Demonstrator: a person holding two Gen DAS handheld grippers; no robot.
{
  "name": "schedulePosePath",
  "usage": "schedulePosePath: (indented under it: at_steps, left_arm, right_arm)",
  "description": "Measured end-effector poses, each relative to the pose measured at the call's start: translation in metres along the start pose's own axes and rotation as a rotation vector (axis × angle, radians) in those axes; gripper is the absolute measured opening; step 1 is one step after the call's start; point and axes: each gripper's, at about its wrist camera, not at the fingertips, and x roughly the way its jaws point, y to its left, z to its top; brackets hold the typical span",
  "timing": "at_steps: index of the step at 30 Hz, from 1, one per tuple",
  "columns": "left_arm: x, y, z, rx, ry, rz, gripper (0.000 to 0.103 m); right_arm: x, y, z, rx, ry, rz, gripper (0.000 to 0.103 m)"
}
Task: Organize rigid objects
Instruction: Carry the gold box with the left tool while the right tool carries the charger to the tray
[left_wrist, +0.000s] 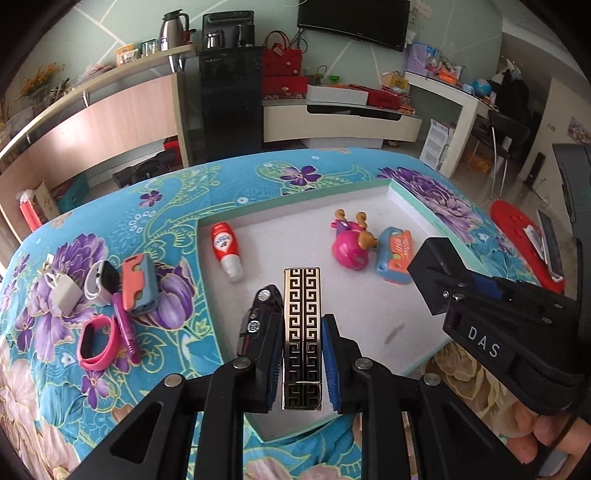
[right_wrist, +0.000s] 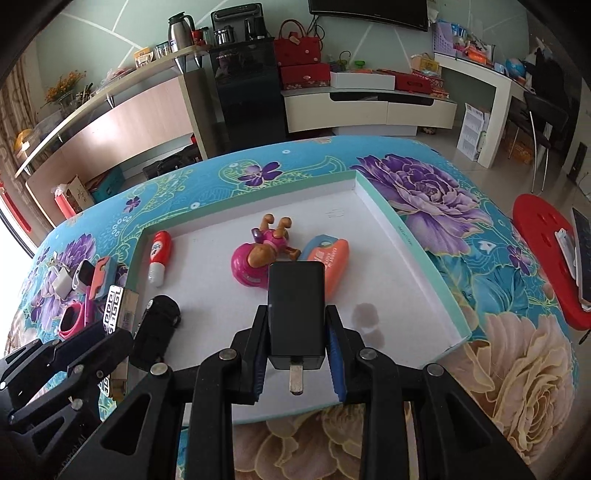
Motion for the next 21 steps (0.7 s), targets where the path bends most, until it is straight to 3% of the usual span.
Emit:
schedulePosePath:
  at_steps: [21]
  left_arm:
    - [0.048,-0.013,-0.018,0.014,0.129,0.015,0.023]
  right_arm:
    - [0.036,0.003,-0.011,-0.012,0.112,0.028,0.032]
